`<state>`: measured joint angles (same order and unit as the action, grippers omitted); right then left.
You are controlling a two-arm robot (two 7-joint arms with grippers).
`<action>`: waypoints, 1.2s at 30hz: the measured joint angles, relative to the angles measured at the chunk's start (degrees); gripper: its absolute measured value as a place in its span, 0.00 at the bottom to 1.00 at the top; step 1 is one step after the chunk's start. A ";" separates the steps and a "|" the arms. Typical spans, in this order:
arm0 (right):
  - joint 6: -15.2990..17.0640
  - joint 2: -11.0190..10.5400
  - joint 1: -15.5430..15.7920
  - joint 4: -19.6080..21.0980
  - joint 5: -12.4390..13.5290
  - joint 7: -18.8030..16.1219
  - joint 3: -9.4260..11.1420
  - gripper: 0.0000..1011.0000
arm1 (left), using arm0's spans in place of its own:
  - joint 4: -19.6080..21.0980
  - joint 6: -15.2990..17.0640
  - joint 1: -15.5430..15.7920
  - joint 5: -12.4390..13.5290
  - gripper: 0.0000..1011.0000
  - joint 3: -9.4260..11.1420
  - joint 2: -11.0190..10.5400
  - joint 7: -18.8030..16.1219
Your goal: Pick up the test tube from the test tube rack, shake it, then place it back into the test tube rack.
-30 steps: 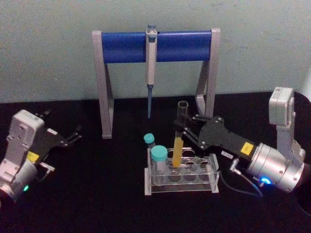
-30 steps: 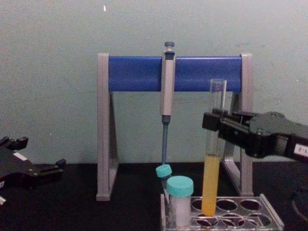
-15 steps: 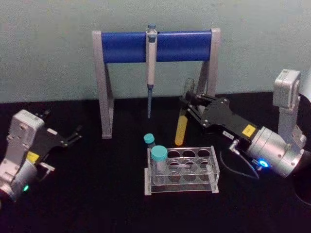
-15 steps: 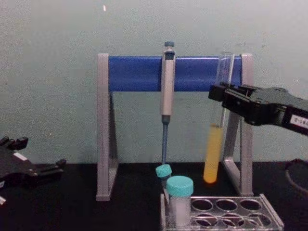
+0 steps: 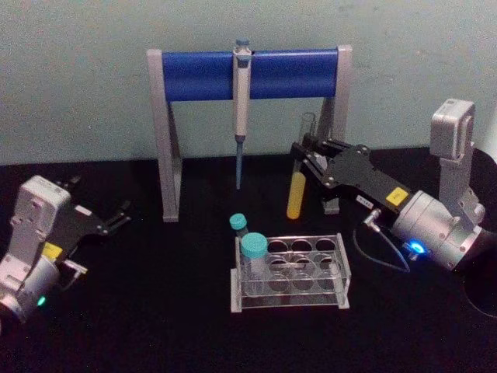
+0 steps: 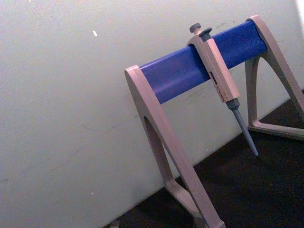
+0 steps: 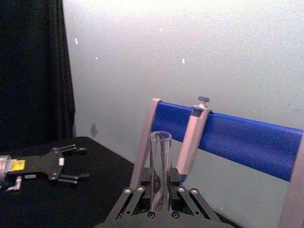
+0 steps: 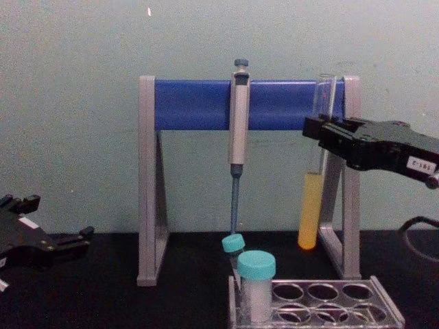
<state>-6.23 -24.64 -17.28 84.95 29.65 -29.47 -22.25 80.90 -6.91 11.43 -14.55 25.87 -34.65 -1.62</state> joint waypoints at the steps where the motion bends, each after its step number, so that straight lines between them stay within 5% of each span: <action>1: 0.05 0.03 0.01 -0.03 -0.10 0.16 0.10 0.22 | 0.00 0.00 0.00 0.00 0.99 0.00 0.00 0.00; 13: 2.33 -2.14 3.60 4.19 -1.74 3.20 3.06 0.22 | 0.00 0.00 0.00 0.00 0.99 0.00 0.00 0.00; 20: 4.33 -4.21 6.28 7.70 -0.14 1.57 3.85 0.22 | 0.00 0.00 0.00 0.00 0.99 0.00 0.00 0.00; 28: 4.90 -5.12 6.40 8.76 3.54 -3.16 2.37 0.22 | 0.00 0.00 0.00 0.00 0.99 0.00 0.00 0.00; 36: 2.13 -3.09 3.50 5.30 4.22 -4.22 0.32 0.22 | 0.00 0.00 0.00 0.00 0.99 0.00 0.00 0.00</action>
<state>-4.09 -27.73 -13.78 90.24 33.88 -33.69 -21.93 80.90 -6.91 11.43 -14.55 25.86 -34.65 -1.62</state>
